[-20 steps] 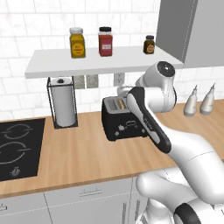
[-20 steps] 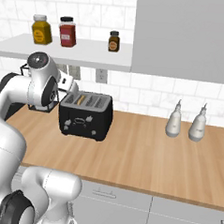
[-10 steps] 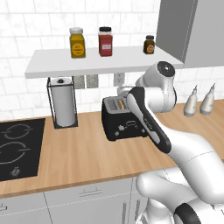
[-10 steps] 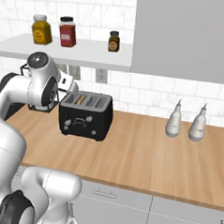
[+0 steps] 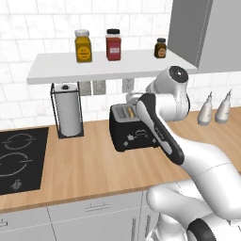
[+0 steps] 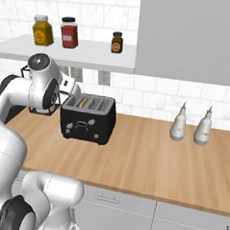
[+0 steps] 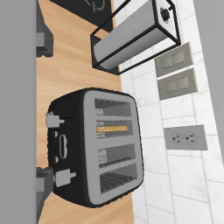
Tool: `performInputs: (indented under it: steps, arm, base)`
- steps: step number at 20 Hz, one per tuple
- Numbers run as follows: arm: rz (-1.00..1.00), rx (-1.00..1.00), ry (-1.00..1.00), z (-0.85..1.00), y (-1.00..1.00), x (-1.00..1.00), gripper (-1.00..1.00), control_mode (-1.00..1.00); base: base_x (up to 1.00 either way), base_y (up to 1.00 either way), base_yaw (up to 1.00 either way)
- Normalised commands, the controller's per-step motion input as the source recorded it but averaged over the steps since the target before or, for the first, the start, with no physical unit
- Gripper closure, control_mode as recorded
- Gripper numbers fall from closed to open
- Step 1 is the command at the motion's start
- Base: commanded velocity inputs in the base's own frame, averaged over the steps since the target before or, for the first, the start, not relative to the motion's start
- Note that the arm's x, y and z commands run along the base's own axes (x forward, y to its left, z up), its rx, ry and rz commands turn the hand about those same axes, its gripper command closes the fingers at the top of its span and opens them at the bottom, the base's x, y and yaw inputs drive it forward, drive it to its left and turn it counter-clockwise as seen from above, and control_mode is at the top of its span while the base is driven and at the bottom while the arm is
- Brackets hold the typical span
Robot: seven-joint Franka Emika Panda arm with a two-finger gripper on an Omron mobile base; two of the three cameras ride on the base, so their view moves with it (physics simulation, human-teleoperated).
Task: Start the toaster. Once the lever pops up, take the bread to the plate on the dining counter.
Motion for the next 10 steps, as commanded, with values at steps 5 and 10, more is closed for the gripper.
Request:
performInputs:
  steps: [5, 10]
  arm:
    - [0.00, 0.00, 0.00, 0.00, 0.00, 0.00, -1.00, -1.00]
    - [0.00, 0.00, 0.00, 0.00, 0.00, 0.00, -1.00, -1.00]
  base:
    - [0.00, 0.00, 0.00]
    - [0.00, 0.00, 0.00]
